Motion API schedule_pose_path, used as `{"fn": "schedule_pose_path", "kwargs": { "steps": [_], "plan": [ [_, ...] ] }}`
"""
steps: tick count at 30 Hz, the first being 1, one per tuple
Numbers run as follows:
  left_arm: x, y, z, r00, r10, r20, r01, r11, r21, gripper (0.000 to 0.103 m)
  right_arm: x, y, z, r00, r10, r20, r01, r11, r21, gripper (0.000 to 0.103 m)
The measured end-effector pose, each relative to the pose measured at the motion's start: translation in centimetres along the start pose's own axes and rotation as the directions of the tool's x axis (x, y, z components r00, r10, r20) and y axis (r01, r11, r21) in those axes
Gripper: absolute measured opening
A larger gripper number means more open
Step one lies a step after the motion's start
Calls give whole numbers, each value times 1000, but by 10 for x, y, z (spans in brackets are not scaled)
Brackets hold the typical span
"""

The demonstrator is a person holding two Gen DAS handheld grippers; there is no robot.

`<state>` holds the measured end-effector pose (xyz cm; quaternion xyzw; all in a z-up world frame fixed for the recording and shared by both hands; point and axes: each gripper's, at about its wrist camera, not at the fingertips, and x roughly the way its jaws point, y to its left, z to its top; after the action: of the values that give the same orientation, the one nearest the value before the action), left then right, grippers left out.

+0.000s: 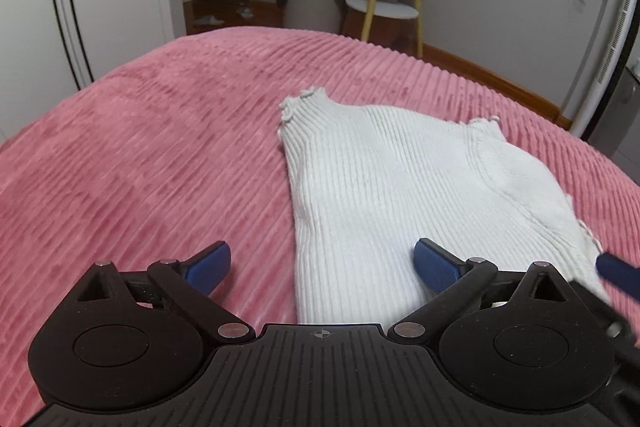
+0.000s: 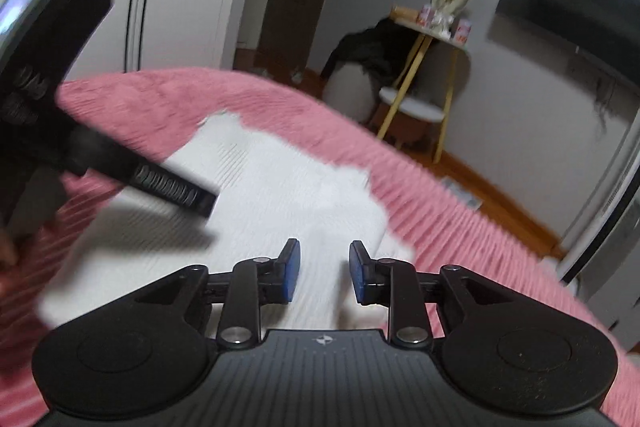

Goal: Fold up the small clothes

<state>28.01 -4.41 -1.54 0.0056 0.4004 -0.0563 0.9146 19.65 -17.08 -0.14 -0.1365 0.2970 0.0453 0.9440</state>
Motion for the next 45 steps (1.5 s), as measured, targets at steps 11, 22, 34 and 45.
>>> {"fn": "schedule_pose_path", "kwargs": {
  "steps": [11,22,34,45],
  "plan": [
    [-10,-3,-14,999,-39,-18,41,993,107,102,14,24,-17,993,-87,-74,69,973,-220,30],
    [-34,3,-21,998,-60,-36,66,982,180,101,-29,-5,-8,993,33,-111,-33,999,4,34],
    [-26,-6,-31,995,-31,-96,52,973,224,103,3,5,-31,950,-19,-312,14,1000,-17,57],
    [-92,-22,-57,966,52,-255,53,919,389,103,-78,1,-43,917,52,-395,8,989,148,99]
  ]
}}
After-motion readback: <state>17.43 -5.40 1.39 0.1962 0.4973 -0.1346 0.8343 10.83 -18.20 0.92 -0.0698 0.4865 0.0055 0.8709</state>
